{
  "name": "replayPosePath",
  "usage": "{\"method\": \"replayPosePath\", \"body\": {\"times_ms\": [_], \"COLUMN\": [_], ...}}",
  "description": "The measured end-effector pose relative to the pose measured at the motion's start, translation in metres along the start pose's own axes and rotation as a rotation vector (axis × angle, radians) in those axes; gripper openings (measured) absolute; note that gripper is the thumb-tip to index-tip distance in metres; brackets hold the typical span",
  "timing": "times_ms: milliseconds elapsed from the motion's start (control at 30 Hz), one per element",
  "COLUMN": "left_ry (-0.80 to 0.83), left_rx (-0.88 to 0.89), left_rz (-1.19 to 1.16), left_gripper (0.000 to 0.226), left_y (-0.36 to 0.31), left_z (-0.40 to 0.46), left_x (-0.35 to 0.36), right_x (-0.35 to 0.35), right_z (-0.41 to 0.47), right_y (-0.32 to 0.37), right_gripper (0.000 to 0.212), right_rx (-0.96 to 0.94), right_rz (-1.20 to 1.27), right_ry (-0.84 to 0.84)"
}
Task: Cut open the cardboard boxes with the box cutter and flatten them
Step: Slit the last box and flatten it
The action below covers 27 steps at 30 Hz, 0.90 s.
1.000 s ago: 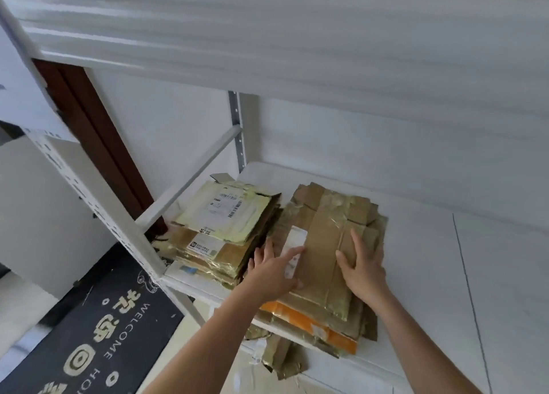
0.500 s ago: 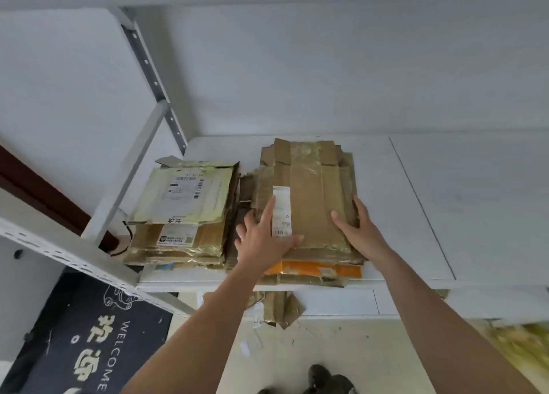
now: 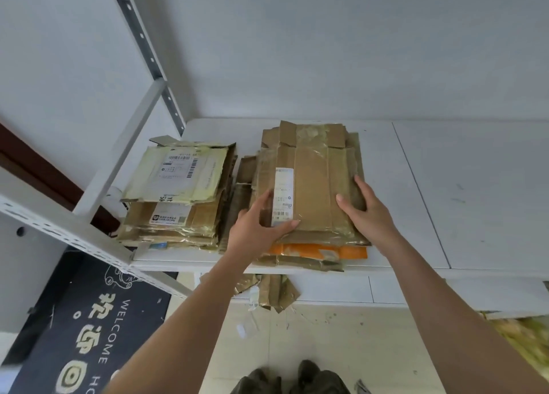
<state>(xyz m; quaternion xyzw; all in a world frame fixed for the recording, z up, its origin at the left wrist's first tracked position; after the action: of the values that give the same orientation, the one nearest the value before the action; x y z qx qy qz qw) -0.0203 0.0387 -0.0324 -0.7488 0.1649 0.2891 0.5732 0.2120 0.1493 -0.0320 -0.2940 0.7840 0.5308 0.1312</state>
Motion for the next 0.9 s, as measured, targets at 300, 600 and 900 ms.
{"method": "replayPosePath", "body": {"times_ms": [300,600,900], "left_ry": [-0.204,-0.078,-0.011], "left_rx": [0.048,-0.119,-0.252], "left_rz": [0.044,0.022,0.033], "left_gripper": [0.098,0.100,0.095], "left_y": [-0.002,0.028,0.035], "left_z": [-0.012,-0.008,-0.017], "left_x": [-0.017,-0.013,0.008], "right_x": [0.010,0.039,0.038], "right_z": [-0.015,-0.006,0.000], "right_y": [-0.004,-0.006,-0.012], "right_gripper": [0.075,0.079,0.080], "right_rx": [-0.036,-0.036,0.026], "right_rz": [0.086,0.068,0.077], "right_ry": [-0.020,0.083,0.160]}}
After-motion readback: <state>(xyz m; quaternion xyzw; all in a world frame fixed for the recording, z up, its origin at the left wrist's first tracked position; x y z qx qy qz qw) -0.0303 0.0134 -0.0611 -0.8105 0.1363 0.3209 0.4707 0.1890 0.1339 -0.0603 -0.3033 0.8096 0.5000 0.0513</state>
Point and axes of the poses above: each hand's wrist, its own z-axis towards the middle knuckle, its own x-axis out of the palm, y = z × x, the point moved 6 cm from there along z, towards the middle knuckle, and after that the axes turned 12 degrees about x, right-handed, at the moved point
